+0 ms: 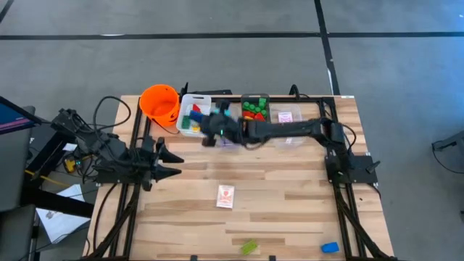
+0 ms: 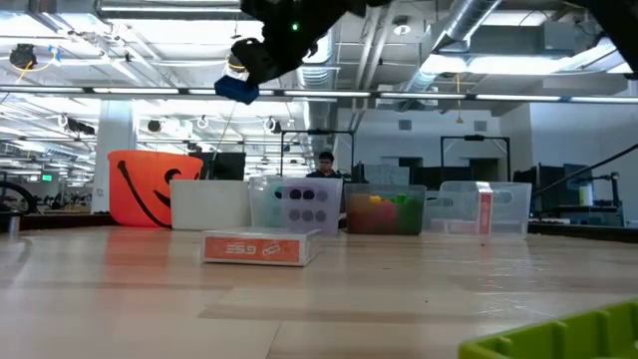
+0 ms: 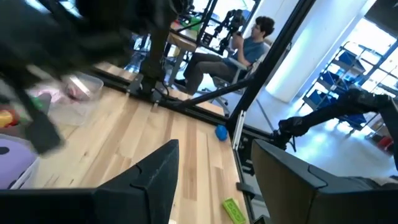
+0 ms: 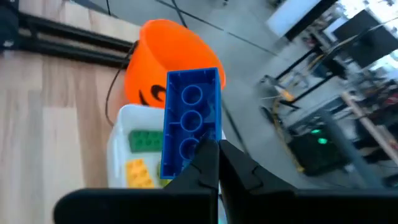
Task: Pick & Place Toys
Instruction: Put the small blue game piece into the white bin, then put the large blue game piece into the black bin
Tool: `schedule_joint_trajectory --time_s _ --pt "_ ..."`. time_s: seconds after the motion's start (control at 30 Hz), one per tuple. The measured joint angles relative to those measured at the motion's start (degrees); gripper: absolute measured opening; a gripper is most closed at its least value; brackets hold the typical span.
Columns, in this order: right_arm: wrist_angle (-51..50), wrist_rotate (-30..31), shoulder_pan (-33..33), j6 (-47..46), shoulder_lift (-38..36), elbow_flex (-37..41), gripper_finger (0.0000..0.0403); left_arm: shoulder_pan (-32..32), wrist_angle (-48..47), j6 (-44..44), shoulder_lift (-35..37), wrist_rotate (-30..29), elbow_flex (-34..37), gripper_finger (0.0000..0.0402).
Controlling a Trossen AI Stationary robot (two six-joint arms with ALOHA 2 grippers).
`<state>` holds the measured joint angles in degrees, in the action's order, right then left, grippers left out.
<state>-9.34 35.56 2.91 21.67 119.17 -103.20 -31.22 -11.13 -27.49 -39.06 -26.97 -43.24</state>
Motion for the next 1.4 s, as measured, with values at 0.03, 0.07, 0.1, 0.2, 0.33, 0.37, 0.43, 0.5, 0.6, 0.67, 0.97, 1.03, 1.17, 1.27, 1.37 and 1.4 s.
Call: schedule_joint_trajectory --time_s 0.03,0.07,0.1,0.2,0.33,0.37,0.43,0.5,0.6,0.67,0.97,1.03,1.17,1.27,1.37,1.4 --pt "-0.08 -2.24 1.55 -0.14 0.07 -0.57 0.0 0.0 -0.07 -0.1 -0.29 -0.01 0.0 0.0195" --pt "-0.13 -4.46 3.13 -0.89 0.12 -1.04 0.0 0.0 -0.05 -0.15 -0.62 0.01 0.0 0.0195" --pt "-0.12 -6.74 4.6 -1.93 0.12 -1.34 0.0 0.0 -0.07 -0.21 -0.96 0.0 0.0 0.0195" --pt "-0.49 -13.64 8.96 -5.59 0.09 -1.4 0.0 0.0 -0.05 -0.28 -1.66 0.01 0.0 0.0195" --pt "-0.88 -24.33 13.63 -10.34 0.14 -1.33 0.0003 0.0 0.01 -0.36 -2.31 -0.01 0.0 0.0195" --pt "-0.85 -27.21 14.48 -11.79 0.14 -1.33 0.0005 0.0 0.03 -0.35 -2.36 -0.03 0.0 0.0195" --pt "-0.74 -32.59 15.66 -14.21 0.14 -1.33 0.0011 0.0 -0.08 -0.3 -2.37 -0.06 0.0 0.0195" --pt "-0.5 -37.03 16.46 -15.18 0.14 -1.33 0.0019 0.0 -0.03 -0.27 -2.35 -0.13 0.0 0.0195" --pt "-0.46 -38.84 16.92 -15.66 0.14 -1.33 0.0041 0.0 -0.01 -0.25 -2.37 -0.3 0.0 0.0195" --pt "-0.48 -38.78 16.85 -15.07 0.14 -1.33 0.0061 0.0 -0.01 -0.25 -2.36 -0.54 0.0 0.0195" --pt "-3.62 -38.65 12.92 -10.33 -0.5 -1.33 0.0174 0.0 0.18 -0.39 -2.93 -1.32 0.01 0.0195" --pt "-6.83 -37.95 10.75 -9.2 -1.69 -1.31 0.0189 0.0 0.59 -0.39 -3.71 -1.48 0.02 0.0195" --pt "-16.29 -33.8 4.0 -8.29 -4.08 -1.4 0.02 0.0 1.96 -0.3 -6.63 -1.52 0.02 0.0195" --pt "-24.24 -28.56 -2.77 -8.9 -4.76 -1.35 0.0199 0.0 3.87 -0.22 -10.53 -1.52 0.02 0.0195" --pt "-31.43 -22.03 -10.54 -11.82 -5.32 -1.35 0.0194 0.0 5.92 0.3 -15.16 -1.52 0.02 0.0195" --pt "-33.69 -20.76 -13.24 -13.62 -5.33 -1.35 0.0192 0.0 6.71 0.67 -16.67 -1.52 0.02 0.0195"
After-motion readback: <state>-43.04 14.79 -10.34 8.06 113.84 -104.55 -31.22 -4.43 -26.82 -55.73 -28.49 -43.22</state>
